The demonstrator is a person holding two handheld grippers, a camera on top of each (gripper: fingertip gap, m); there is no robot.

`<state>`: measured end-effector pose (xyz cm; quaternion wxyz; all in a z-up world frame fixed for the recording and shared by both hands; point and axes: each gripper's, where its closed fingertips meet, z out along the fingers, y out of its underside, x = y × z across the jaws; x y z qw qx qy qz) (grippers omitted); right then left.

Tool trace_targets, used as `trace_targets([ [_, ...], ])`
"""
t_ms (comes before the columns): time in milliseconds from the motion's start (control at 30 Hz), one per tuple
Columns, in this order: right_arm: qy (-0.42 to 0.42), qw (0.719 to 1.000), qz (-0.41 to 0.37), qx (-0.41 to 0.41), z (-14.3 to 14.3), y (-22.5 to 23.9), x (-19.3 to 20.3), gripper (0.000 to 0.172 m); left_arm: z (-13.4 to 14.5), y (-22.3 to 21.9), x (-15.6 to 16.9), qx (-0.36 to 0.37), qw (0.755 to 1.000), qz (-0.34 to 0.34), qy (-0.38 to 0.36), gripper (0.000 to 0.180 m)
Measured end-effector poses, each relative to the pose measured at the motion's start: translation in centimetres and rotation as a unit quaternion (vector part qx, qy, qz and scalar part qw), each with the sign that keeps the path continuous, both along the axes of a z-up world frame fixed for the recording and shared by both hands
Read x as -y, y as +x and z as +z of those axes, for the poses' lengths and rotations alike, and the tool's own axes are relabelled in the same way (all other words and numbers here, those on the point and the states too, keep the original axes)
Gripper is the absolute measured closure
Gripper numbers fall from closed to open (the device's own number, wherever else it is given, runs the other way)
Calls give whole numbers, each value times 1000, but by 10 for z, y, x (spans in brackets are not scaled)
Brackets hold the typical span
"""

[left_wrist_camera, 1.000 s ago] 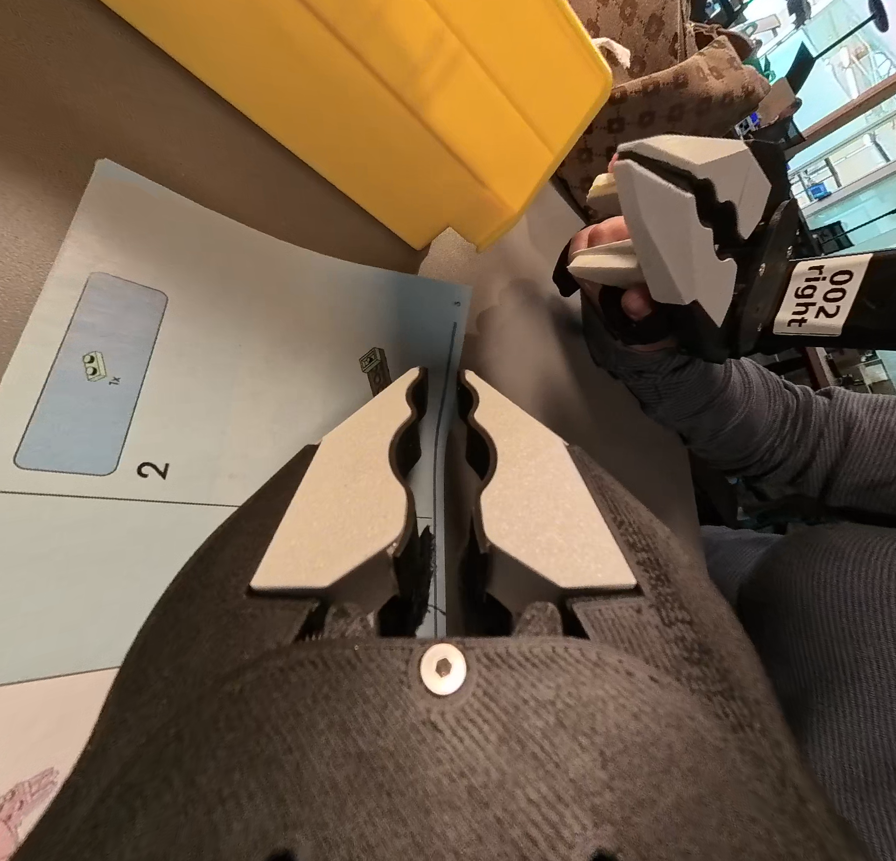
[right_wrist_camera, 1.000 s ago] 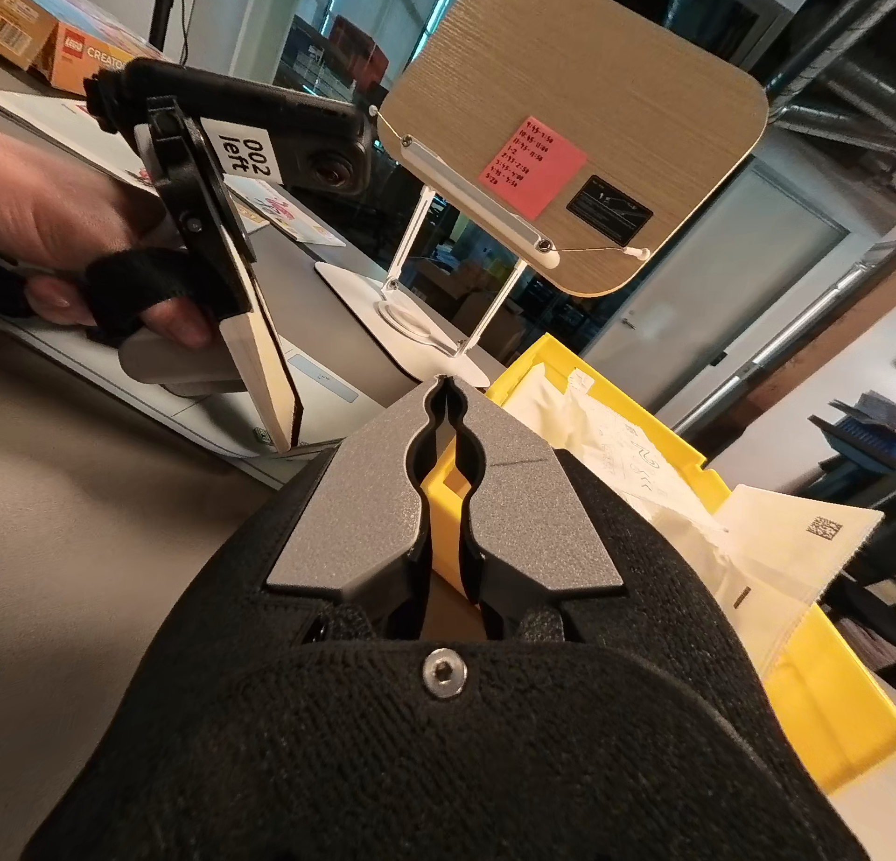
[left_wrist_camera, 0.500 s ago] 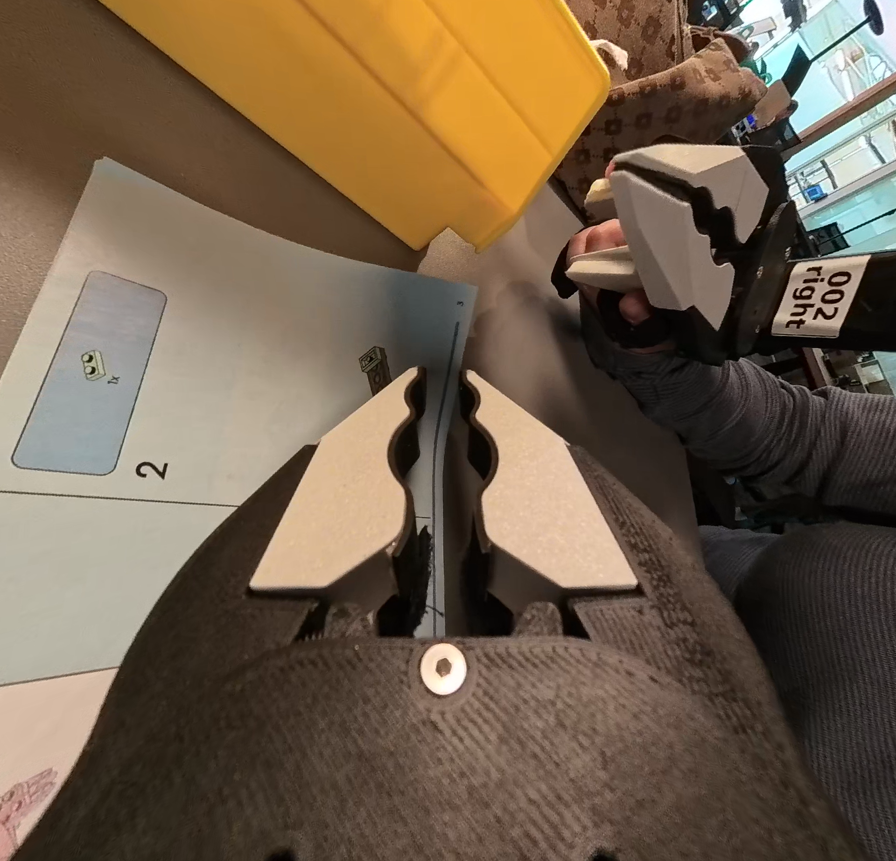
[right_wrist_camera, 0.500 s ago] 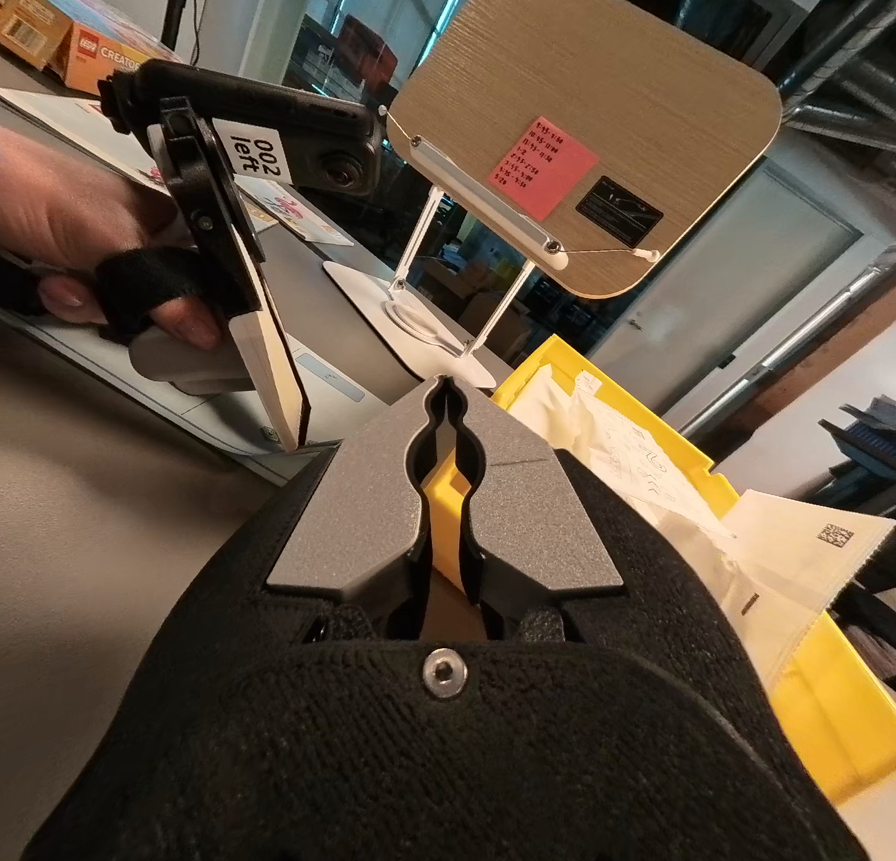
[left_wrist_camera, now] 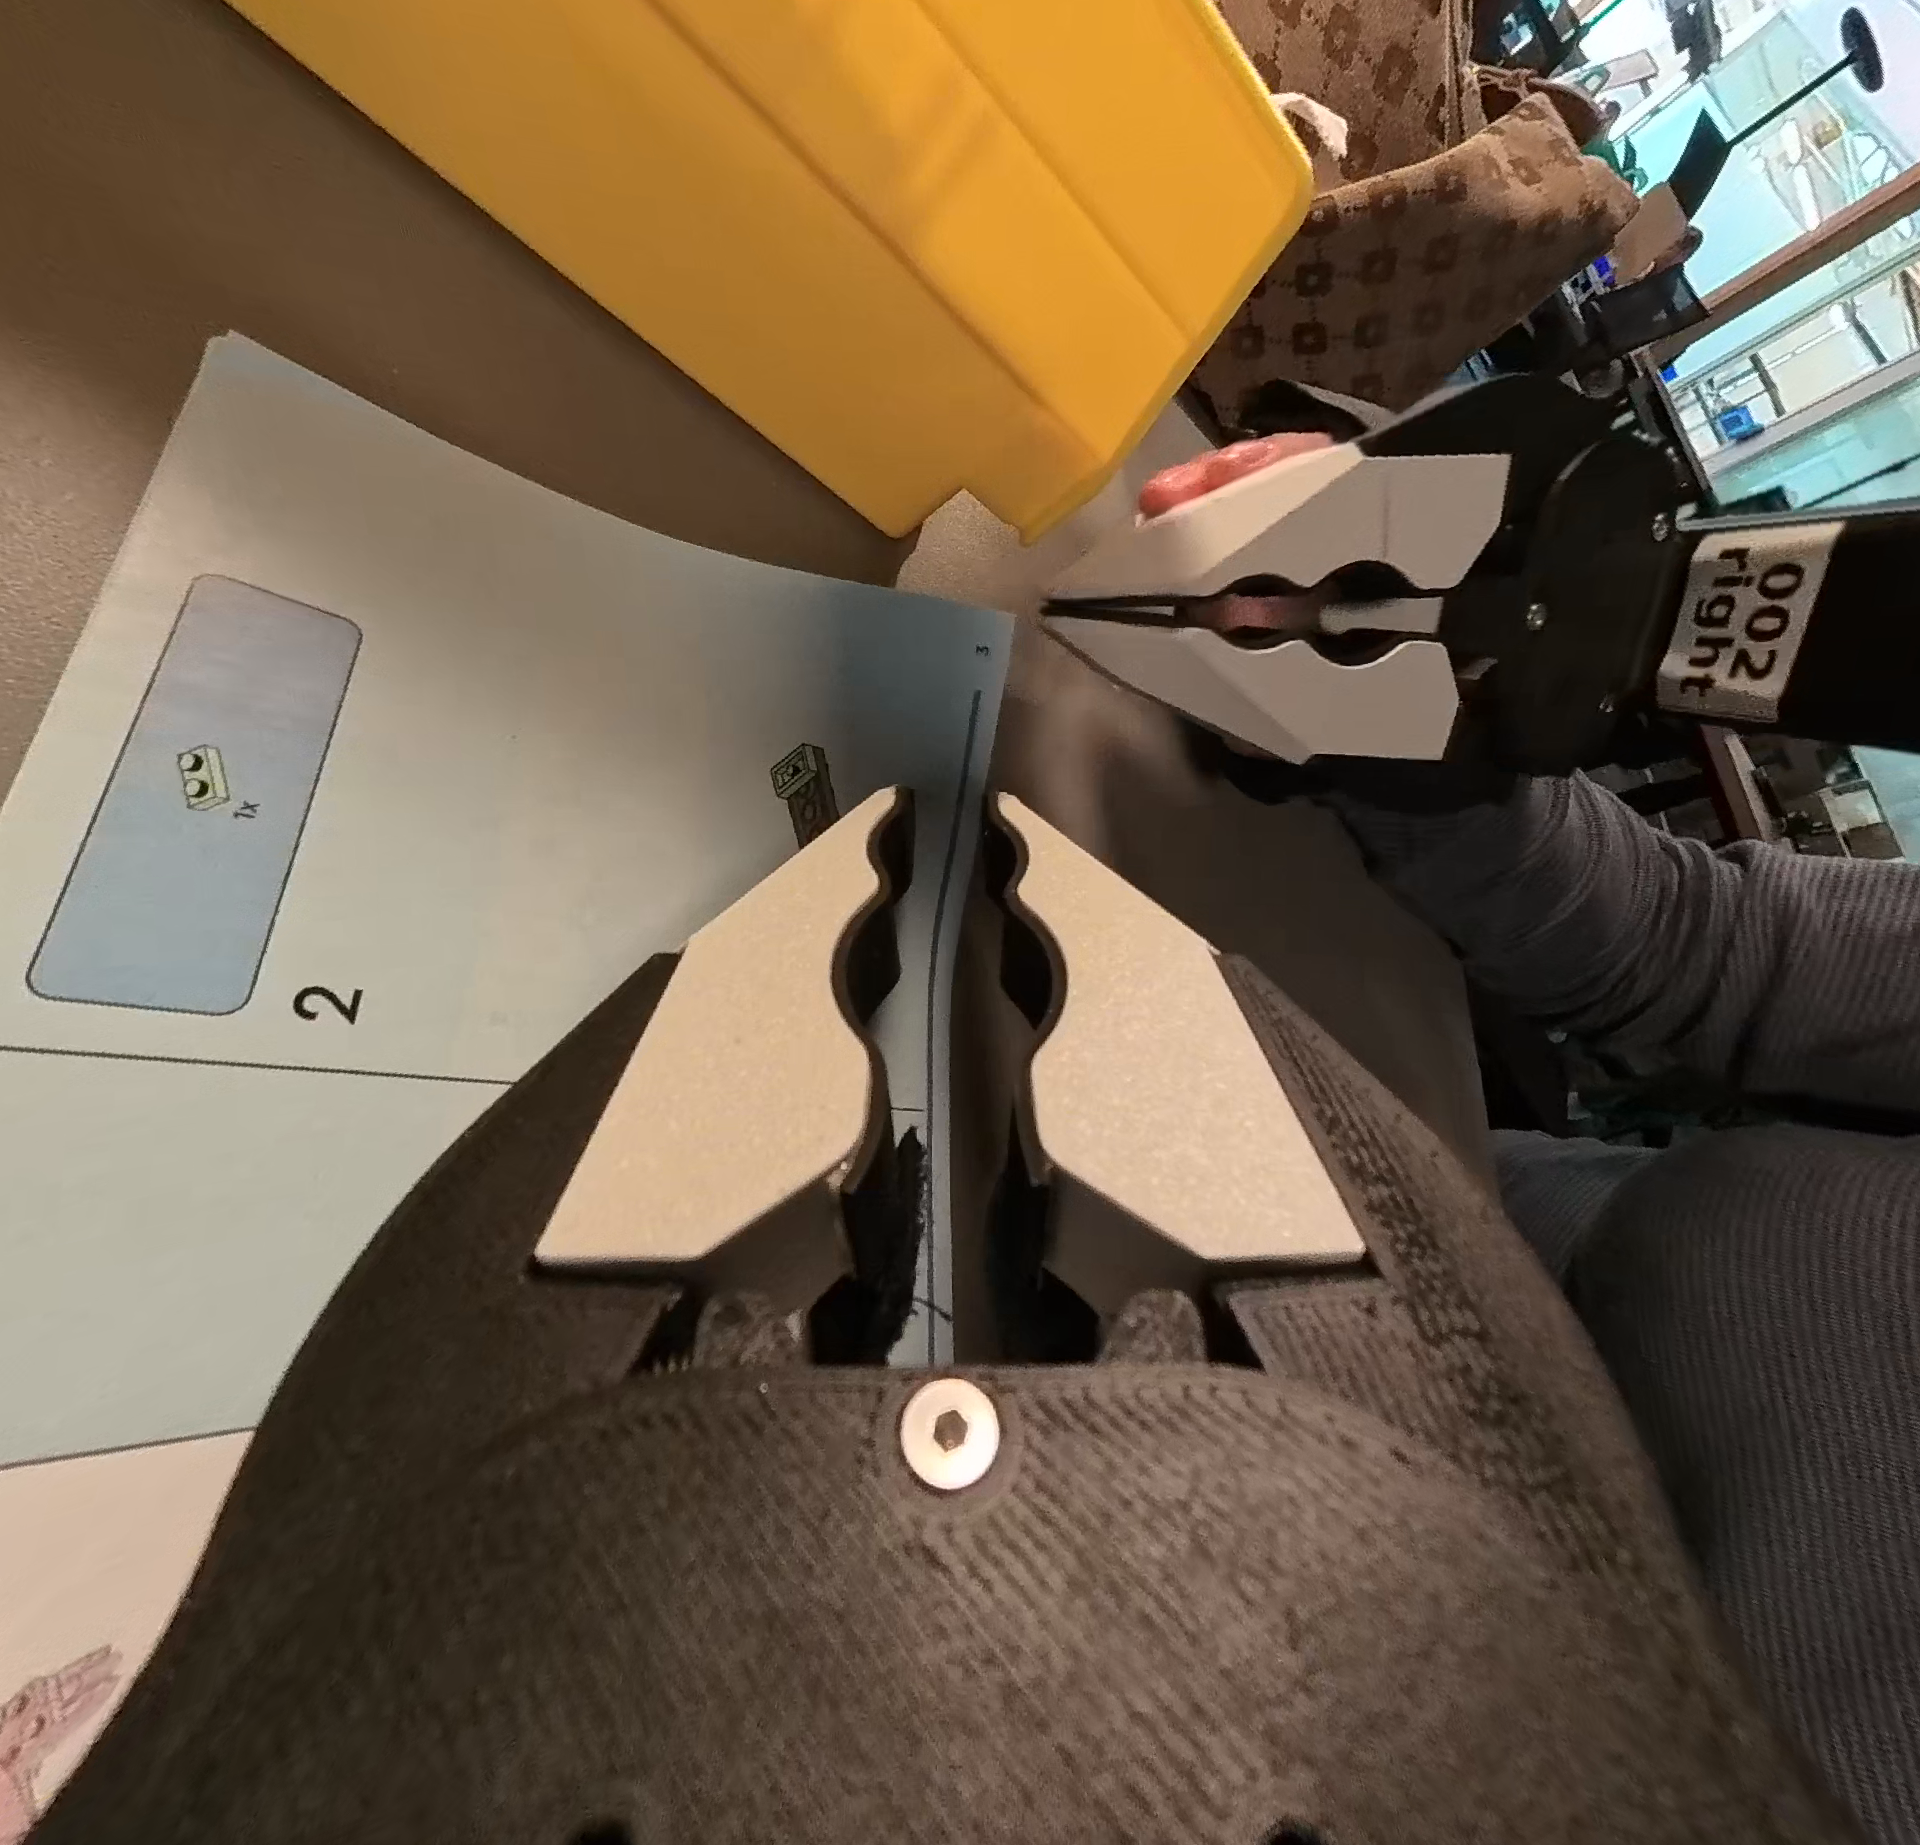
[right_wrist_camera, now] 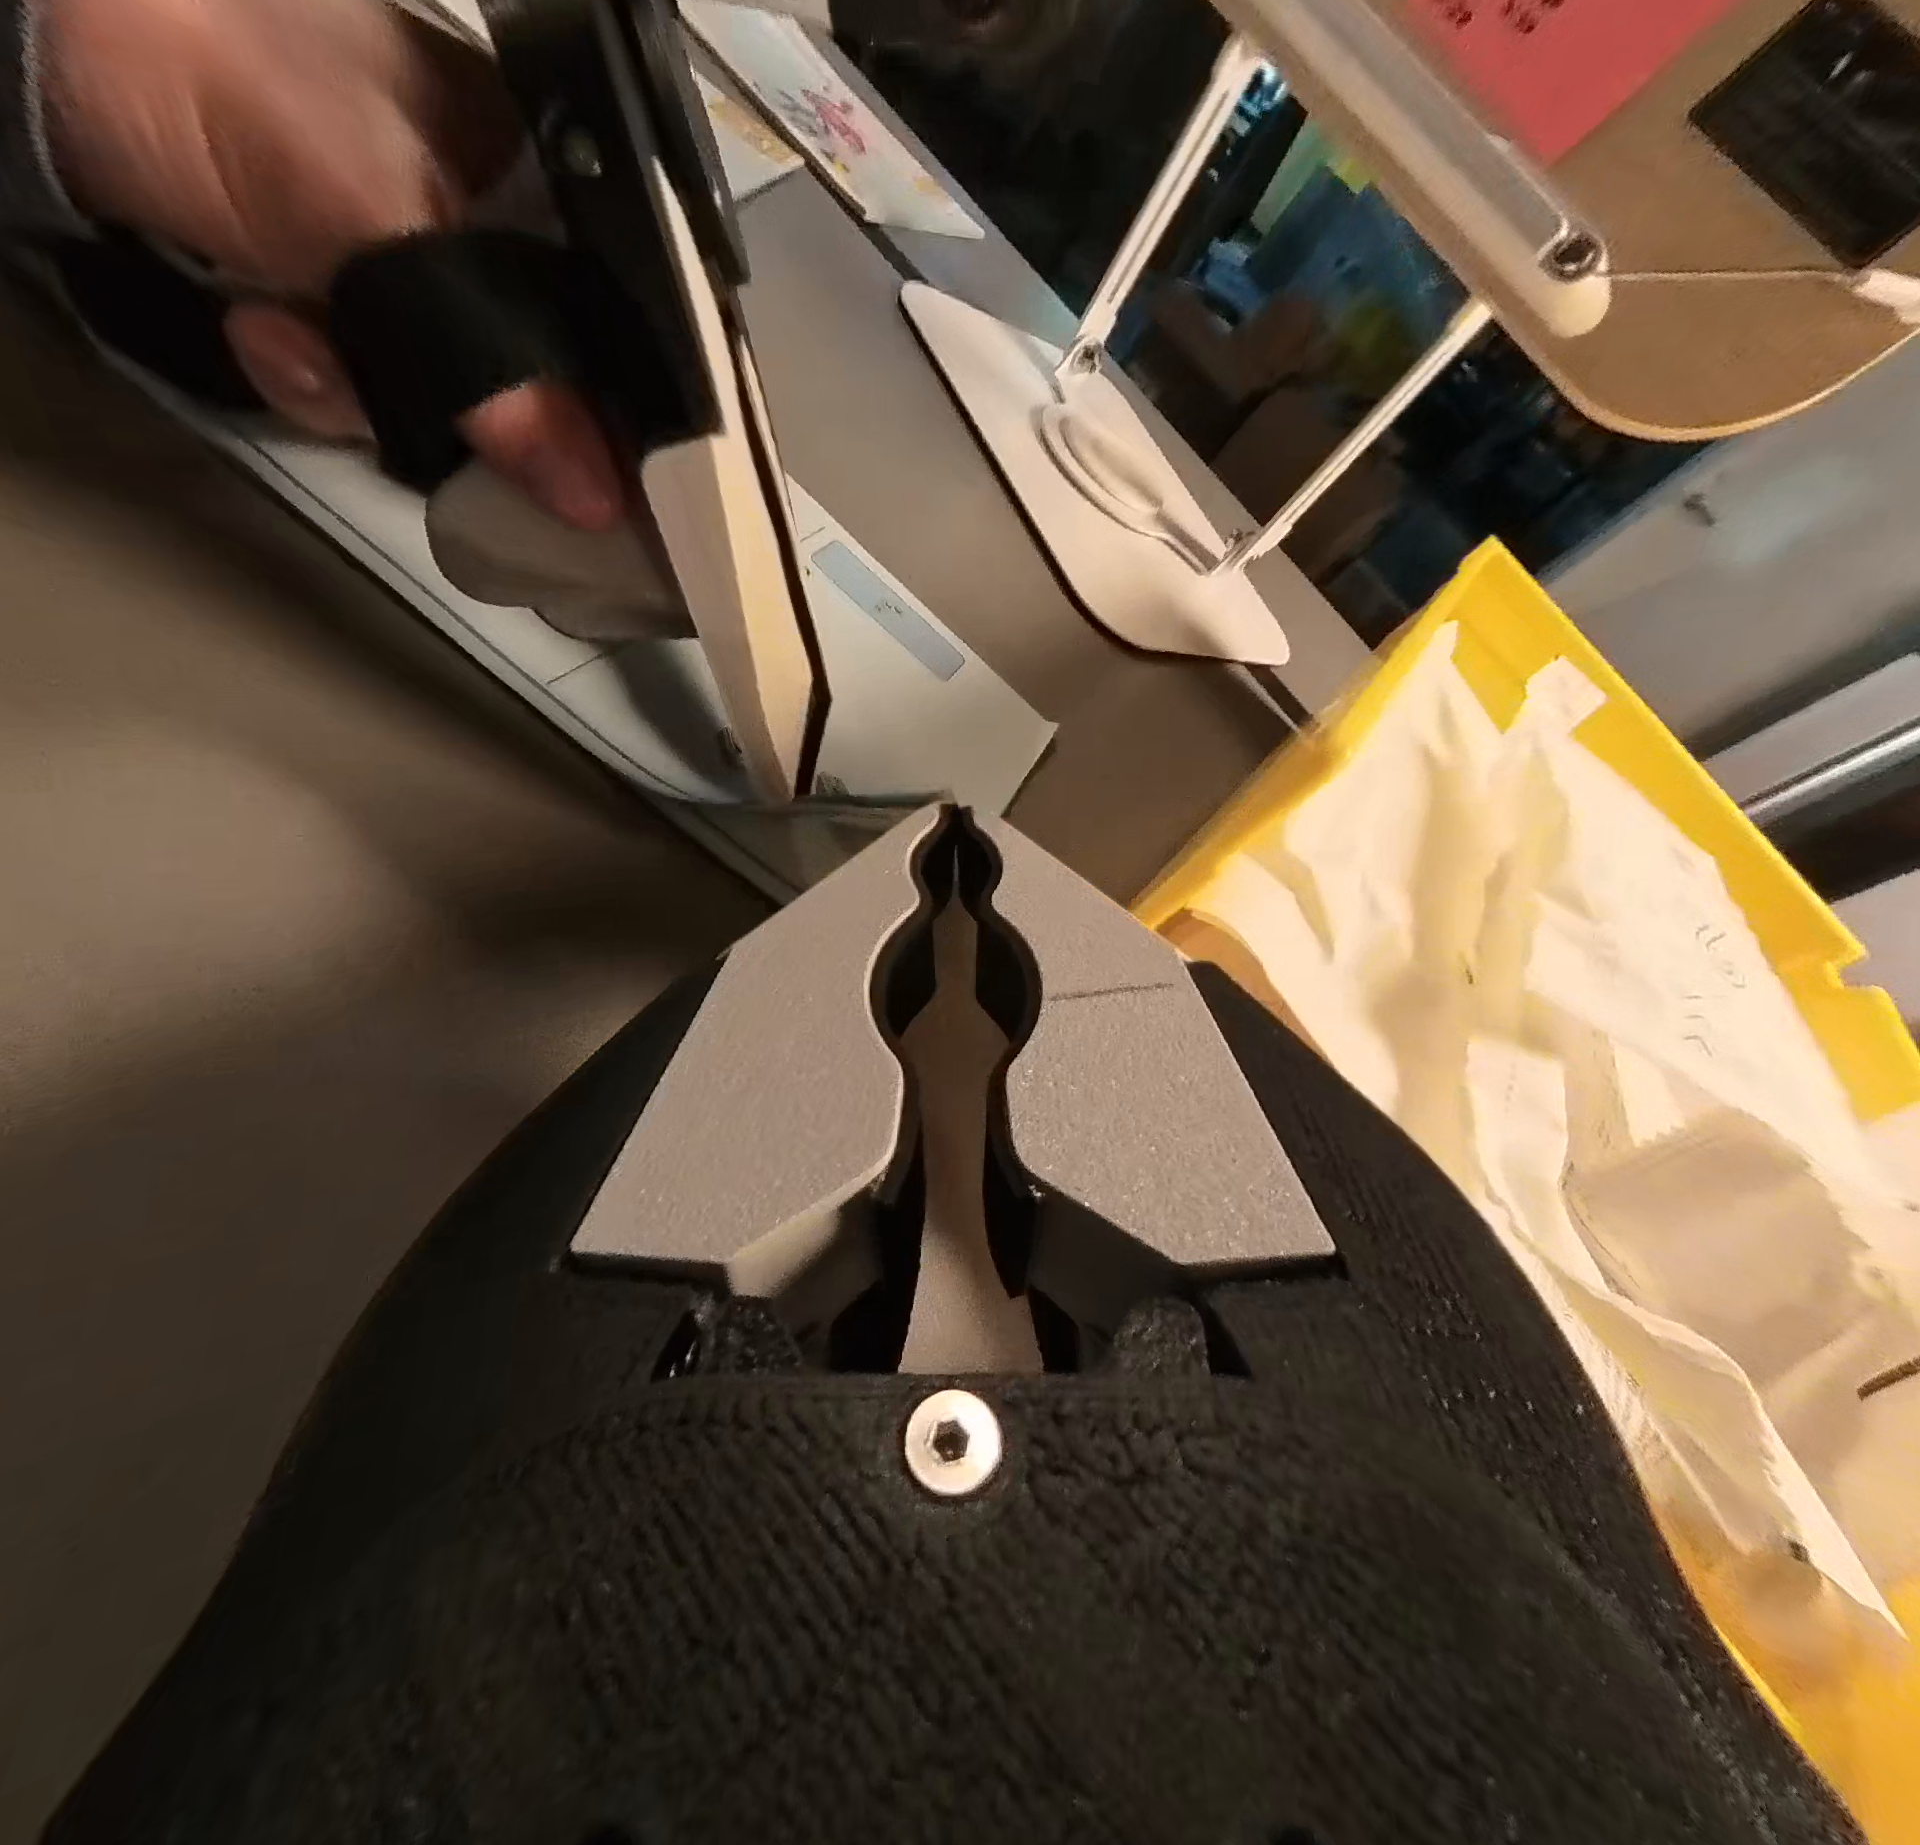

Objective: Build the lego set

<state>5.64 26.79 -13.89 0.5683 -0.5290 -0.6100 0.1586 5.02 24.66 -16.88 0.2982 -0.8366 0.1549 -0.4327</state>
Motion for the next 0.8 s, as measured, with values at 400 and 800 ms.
trace_targets([
  [400,-50,998,-29,27,-11,1,-6,172,0,0,0,0,1000,1,0,169],
  [800,-51,994,-12,99,-33,-2,1,171,2,1,1,6,1000,-3,1,165],
])
